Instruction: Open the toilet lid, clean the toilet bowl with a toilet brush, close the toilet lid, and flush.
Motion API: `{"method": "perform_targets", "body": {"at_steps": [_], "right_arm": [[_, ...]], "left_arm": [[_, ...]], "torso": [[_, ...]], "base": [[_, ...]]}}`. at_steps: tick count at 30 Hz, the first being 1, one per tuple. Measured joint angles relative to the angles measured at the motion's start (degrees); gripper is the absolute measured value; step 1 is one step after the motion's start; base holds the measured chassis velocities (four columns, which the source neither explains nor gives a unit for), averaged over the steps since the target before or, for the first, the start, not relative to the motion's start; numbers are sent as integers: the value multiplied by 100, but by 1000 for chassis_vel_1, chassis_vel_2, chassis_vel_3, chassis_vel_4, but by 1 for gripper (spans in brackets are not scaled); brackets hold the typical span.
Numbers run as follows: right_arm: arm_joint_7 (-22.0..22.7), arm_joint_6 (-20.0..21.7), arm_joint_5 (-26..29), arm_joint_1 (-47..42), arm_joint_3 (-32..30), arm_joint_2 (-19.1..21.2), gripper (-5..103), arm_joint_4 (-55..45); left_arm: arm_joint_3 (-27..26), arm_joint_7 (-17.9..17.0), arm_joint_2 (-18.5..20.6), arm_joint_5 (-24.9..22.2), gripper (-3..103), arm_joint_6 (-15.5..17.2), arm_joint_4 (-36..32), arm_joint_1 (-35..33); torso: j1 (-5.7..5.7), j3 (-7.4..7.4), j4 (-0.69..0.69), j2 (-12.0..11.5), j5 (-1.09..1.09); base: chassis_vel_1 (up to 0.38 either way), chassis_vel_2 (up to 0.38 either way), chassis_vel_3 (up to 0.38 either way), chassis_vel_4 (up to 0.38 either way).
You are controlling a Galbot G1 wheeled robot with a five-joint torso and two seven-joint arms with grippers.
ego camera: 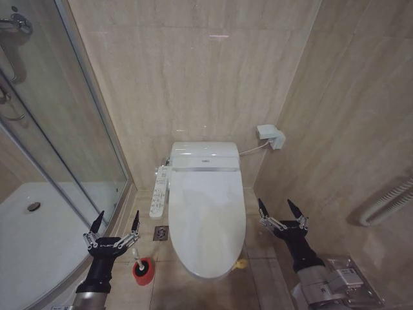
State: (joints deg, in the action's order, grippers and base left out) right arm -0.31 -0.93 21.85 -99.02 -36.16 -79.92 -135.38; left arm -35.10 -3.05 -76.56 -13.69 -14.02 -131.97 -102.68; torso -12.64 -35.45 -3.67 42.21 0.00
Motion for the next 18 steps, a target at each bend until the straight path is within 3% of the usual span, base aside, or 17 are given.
{"method": "perform_targets", "body": {"at_steps": [13,18], "right_arm": [[-391,-910,-247,-267,-234,-219,100,973],[-901,-1205,-439,-474,-195,-217,100,1511]], "left_arm": [[0,0,0,0,100,0,0,0],[0,0,0,0,100,0,0,0]], "torso": [[1,1,-1,0,0],[1,0,1,0,0]], "base": [[-21,22,19,-16],[0,0,0,0]]}}
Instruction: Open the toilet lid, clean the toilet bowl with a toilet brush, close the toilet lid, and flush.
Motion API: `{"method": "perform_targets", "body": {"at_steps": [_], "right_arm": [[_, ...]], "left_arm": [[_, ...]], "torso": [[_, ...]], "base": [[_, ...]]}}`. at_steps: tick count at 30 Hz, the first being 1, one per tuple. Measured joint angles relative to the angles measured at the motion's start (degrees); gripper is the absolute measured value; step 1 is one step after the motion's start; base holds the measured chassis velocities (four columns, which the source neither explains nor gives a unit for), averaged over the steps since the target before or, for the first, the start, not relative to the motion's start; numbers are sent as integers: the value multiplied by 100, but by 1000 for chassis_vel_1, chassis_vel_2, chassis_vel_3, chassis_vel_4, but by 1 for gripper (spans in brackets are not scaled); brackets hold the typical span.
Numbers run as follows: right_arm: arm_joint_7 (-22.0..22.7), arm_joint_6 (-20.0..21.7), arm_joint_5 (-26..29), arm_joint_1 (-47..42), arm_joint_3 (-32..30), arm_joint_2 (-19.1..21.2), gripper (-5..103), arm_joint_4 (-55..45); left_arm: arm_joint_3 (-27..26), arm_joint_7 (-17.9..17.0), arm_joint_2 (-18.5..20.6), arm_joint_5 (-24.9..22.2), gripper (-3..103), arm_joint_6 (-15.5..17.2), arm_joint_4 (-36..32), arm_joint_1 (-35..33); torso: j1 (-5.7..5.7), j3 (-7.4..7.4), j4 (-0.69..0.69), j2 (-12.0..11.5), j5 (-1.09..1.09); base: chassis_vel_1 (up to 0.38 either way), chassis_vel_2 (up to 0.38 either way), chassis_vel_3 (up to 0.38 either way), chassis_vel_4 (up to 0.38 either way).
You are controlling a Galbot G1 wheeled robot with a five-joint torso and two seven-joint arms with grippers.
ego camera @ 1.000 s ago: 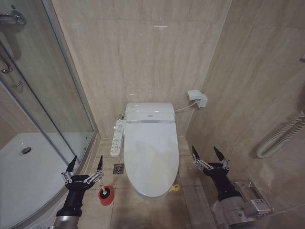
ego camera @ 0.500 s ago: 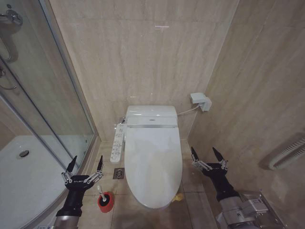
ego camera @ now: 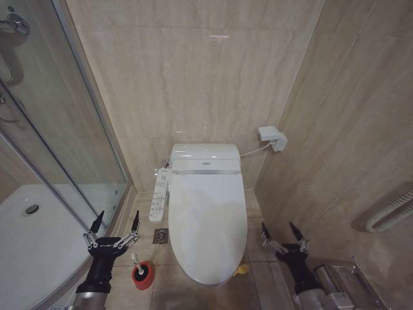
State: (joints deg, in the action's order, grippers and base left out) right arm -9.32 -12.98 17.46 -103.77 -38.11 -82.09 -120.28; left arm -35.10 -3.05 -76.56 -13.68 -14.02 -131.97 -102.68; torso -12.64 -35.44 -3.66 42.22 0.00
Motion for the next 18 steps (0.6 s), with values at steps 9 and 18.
{"method": "perform_targets", "body": {"at_steps": [9,18], "right_arm": [[-228,-505,-493,-179,23,-143,100,891],[-385,-657,-773,-115,16,-170,100,1767]], "left_arm": [[0,0,0,0,100,0,0,0],[0,0,0,0,100,0,0,0]], "torso": [[0,0,0,0,1],[-1,0,-1,0,0]], "base": [[0,0,0,0],[0,0,0,0]]}}
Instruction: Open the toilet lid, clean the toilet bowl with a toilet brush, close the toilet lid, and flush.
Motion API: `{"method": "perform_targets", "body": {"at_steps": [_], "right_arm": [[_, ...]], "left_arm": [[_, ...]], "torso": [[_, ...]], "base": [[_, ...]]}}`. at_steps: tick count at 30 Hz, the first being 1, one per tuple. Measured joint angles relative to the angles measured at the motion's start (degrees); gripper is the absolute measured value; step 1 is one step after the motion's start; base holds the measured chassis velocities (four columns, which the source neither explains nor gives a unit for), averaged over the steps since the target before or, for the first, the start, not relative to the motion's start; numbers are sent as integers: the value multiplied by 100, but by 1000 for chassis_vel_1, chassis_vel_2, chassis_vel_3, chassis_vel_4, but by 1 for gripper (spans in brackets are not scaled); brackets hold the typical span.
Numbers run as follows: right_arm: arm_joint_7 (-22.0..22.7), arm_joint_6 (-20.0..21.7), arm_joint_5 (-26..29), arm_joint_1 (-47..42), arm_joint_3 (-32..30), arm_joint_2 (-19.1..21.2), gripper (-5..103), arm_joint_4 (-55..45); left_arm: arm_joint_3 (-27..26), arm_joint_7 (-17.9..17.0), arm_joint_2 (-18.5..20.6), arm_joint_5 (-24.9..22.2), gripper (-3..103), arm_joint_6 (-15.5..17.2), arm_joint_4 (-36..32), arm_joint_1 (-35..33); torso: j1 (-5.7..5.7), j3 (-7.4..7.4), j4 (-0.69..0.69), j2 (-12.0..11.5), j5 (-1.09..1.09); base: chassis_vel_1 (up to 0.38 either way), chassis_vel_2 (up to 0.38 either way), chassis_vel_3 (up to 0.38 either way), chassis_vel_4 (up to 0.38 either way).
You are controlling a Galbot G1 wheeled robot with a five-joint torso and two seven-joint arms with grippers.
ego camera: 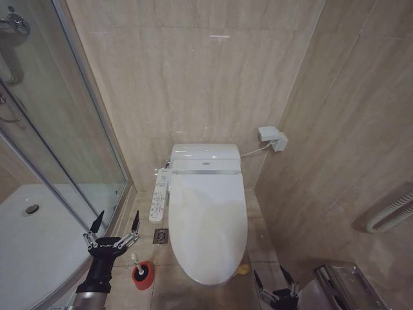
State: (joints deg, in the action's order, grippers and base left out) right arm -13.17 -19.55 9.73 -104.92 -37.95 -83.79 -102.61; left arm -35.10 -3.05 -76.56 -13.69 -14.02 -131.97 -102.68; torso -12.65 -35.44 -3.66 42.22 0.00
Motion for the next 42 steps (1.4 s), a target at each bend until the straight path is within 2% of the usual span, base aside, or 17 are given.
{"method": "perform_targets", "body": {"at_steps": [10,22,42], "right_arm": [[91,72,-528,366,213,27,100,537],[255,189,-635,872,325,39,100,929],[196,158,-616,1340,361,81,100,1492]], "left_arm": [[0,0,0,0,100,0,0,0],[0,0,0,0,100,0,0,0],[0,0,0,0,100,0,0,0]], "torso": [[0,0,0,0,0],[0,0,0,0,0],[0,0,0,0,0]], "base": [[0,0,0,0],[0,0,0,0],[0,0,0,0]]}}
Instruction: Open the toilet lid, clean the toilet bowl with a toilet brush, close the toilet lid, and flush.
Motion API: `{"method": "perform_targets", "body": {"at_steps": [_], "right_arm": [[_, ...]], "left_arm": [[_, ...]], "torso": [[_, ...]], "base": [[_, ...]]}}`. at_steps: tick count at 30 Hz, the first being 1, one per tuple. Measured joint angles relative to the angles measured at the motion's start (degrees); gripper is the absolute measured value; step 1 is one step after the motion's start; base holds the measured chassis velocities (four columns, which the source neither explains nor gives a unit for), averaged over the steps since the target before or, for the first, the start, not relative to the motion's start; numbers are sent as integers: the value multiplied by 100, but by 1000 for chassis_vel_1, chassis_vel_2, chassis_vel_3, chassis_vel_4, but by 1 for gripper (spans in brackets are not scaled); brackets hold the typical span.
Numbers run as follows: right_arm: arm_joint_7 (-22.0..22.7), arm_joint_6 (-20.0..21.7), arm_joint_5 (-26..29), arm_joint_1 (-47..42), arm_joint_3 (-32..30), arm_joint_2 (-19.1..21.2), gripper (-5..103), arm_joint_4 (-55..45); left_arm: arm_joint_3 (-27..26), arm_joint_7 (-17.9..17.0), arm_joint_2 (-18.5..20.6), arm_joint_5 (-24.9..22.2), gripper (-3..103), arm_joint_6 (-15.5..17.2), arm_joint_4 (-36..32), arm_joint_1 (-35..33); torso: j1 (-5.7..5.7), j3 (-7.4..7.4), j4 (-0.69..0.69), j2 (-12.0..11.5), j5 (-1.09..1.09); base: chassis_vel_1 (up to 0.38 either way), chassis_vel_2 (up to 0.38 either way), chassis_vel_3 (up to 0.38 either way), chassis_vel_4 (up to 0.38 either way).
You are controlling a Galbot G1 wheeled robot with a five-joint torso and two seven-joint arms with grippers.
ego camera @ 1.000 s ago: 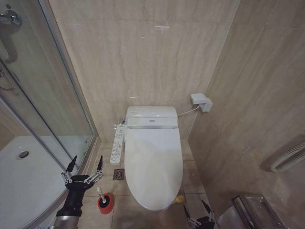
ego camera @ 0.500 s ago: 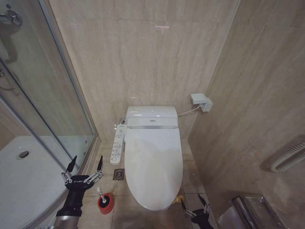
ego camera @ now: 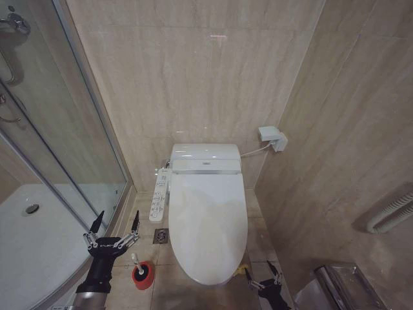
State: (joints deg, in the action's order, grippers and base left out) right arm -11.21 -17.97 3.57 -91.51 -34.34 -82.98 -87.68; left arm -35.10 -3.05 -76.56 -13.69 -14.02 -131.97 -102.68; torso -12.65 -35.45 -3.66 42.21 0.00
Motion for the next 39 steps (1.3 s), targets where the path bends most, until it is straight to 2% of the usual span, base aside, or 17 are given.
{"method": "perform_targets", "body": {"at_steps": [15,16,22,23,29,30,38,39], "right_arm": [[-61,-64,135,60,32,40,100,0],[-74,-78,143,50,30,43,85,0],[-106,-147,146,2,23,34,85,22],[-116,-156,145,-13,23,30,58,20],[-150,-165,164,-41,27,32,58,-12],[-150,-166,175,-44,28,29,31,-15],[-161,-167,186,-93,33,15,31,-71],[-169,-167,193,-117,31,19,4,-115]], "left_arm": [[0,0,0,0,100,0,0,0],[0,0,0,0,100,0,0,0],[0,0,0,0,100,0,0,0],[0,0,0,0,100,0,0,0],[0,0,0,0,100,0,0,0],[0,0,0,0,100,0,0,0],[0,0,0,0,100,0,0,0],[0,0,0,0,100,0,0,0]], "torso": [[0,0,0,0,0],[0,0,0,0,0],[0,0,0,0,0],[0,0,0,0,0],[0,0,0,0,0],[0,0,0,0,0],[0,0,0,0,0],[0,0,0,0,0]], "base": [[0,0,0,0],[0,0,0,0],[0,0,0,0],[0,0,0,0],[0,0,0,0],[0,0,0,0],[0,0,0,0],[0,0,0,0]]}}
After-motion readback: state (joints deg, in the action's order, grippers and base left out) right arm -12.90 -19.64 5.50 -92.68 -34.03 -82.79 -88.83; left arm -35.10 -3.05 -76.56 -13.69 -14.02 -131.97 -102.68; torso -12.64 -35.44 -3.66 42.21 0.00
